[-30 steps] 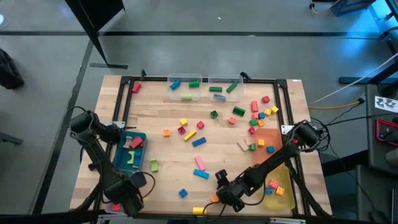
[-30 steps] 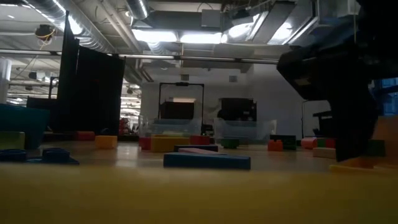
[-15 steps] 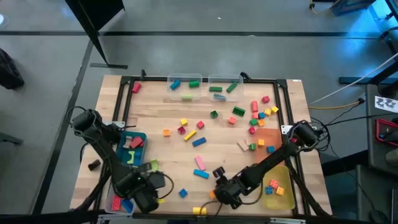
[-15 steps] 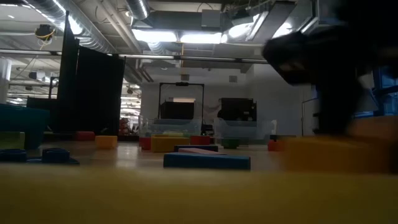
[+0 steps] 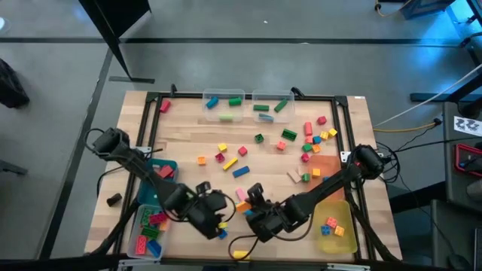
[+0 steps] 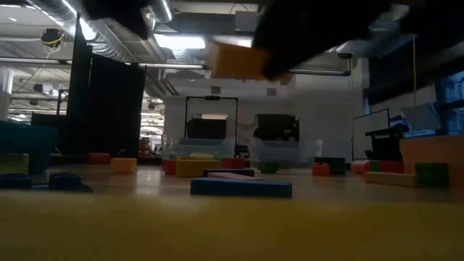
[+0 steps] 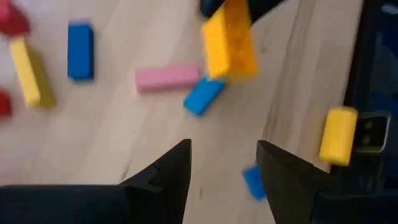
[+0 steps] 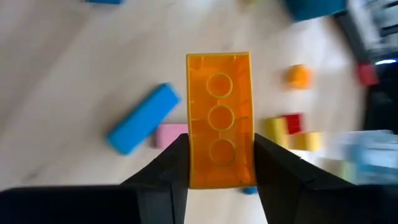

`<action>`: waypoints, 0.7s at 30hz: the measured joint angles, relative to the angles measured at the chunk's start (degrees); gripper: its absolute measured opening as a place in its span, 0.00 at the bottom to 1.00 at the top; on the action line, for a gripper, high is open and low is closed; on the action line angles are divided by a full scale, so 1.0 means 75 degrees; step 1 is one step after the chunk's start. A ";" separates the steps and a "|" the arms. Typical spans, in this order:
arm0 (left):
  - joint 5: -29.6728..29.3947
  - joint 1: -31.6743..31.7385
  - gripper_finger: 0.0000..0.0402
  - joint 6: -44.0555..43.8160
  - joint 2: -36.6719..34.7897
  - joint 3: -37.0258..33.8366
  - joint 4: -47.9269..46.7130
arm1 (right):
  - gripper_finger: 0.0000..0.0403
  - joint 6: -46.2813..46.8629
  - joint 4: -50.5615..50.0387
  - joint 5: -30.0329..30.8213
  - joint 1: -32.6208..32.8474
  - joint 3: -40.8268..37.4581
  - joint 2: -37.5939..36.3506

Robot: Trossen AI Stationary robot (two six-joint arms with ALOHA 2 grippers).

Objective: Sort blocks by size
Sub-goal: Put the yellow game piece into the bottom left transparent bin

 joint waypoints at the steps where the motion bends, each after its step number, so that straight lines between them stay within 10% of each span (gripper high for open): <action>1: 0.0008 0.0093 0.41 0.0218 0.0000 0.0000 0.0179 | 0.36 -0.0082 -0.0014 0.0211 0.0000 0.0070 0.0000; 21: 0.1099 0.1187 0.41 0.1741 0.0000 0.0003 0.1284 | 0.37 -0.1483 0.0699 0.1173 0.0063 0.0256 -0.0001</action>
